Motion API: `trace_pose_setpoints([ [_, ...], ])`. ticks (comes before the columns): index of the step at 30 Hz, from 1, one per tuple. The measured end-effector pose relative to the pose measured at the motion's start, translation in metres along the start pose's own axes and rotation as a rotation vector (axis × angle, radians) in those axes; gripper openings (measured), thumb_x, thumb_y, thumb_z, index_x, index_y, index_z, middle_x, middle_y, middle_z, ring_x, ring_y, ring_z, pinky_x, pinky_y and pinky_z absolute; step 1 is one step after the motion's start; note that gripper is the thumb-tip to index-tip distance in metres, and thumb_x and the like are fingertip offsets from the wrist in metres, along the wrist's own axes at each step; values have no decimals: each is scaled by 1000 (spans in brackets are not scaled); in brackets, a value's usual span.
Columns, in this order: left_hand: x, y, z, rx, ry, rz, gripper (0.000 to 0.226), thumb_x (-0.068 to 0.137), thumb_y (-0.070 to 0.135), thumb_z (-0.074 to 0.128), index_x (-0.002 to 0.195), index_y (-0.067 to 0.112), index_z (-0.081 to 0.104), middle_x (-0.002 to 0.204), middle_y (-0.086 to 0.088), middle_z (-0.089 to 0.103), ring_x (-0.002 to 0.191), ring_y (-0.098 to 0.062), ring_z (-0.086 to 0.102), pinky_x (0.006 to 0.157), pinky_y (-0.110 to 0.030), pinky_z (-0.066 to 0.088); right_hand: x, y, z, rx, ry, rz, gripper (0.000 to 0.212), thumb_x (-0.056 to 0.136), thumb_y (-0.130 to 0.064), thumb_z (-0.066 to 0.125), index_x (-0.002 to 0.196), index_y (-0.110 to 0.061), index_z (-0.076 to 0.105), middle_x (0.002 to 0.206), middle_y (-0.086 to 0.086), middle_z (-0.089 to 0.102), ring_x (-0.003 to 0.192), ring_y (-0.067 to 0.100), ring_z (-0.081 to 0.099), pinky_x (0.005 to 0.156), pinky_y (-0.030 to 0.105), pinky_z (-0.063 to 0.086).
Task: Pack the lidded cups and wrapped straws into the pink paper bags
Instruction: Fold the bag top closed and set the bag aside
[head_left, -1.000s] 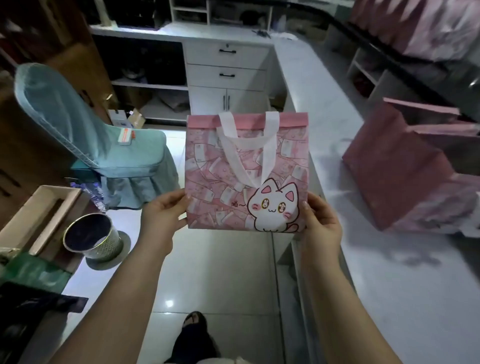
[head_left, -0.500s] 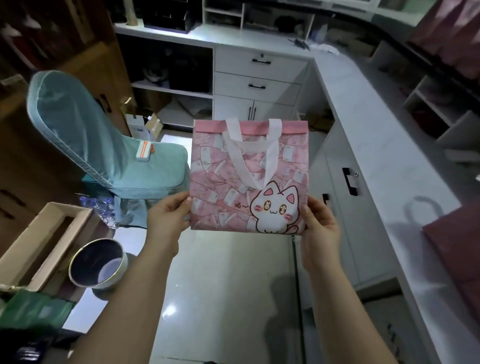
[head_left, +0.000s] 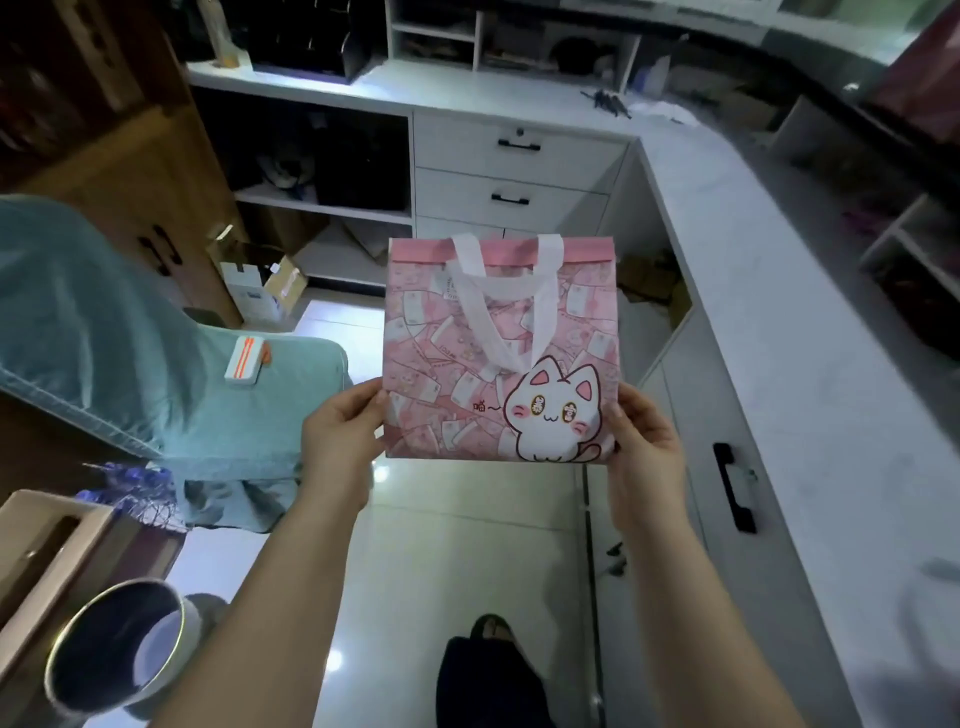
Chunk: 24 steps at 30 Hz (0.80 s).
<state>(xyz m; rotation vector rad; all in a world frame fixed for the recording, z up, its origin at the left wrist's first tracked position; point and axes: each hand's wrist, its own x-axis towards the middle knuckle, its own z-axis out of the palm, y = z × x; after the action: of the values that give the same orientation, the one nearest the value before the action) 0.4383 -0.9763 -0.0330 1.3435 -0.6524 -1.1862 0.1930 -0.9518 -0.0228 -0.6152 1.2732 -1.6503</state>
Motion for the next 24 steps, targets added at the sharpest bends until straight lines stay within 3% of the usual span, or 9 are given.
trace_pose_setpoints([
  [3, 46, 23, 52, 26, 23, 60, 16, 94, 9, 61, 104, 17, 71, 79, 12, 75, 67, -1, 70, 51, -16, 52, 78, -21, 18, -6, -46, -4, 18, 92, 0, 57, 104, -9, 67, 109, 15, 69, 101, 30, 64, 84, 45, 52],
  [7, 111, 58, 110, 44, 46, 103, 16, 93, 12, 63, 100, 23, 72, 88, 9, 76, 78, -9, 72, 57, -21, 55, 173, -50, 45, 2, -92, -18, 18, 92, -4, 59, 106, -10, 68, 113, 17, 69, 99, 31, 65, 79, 43, 52],
  [12, 178, 73, 155, 51, 100, 139, 20, 92, 16, 65, 87, 33, 72, 87, 14, 75, 78, -3, 71, 55, -16, 53, 254, -57, 80, -6, -119, -12, 17, 92, -4, 59, 102, -12, 69, 108, 12, 71, 96, 29, 66, 75, 42, 50],
  [16, 247, 77, 186, 49, 79, 148, 18, 93, 16, 63, 92, 32, 72, 84, 16, 74, 74, 1, 70, 53, -14, 51, 316, -51, 109, -10, -90, -4, 19, 91, -3, 59, 108, -6, 66, 108, 13, 71, 99, 31, 66, 79, 45, 52],
  [20, 331, 88, 214, -17, 22, 145, 15, 93, 11, 63, 100, 21, 73, 92, 5, 76, 81, -10, 72, 60, -23, 57, 382, -48, 149, 1, -58, -43, 20, 92, -2, 57, 111, -5, 65, 111, 15, 70, 102, 33, 65, 81, 46, 52],
  [24, 426, 114, 245, -70, -70, 144, 19, 93, 9, 62, 93, 24, 73, 86, 2, 76, 74, -12, 72, 58, -25, 56, 456, -55, 203, 24, -37, -88, 24, 93, 0, 55, 116, 2, 61, 117, 23, 65, 112, 41, 60, 95, 56, 48],
])
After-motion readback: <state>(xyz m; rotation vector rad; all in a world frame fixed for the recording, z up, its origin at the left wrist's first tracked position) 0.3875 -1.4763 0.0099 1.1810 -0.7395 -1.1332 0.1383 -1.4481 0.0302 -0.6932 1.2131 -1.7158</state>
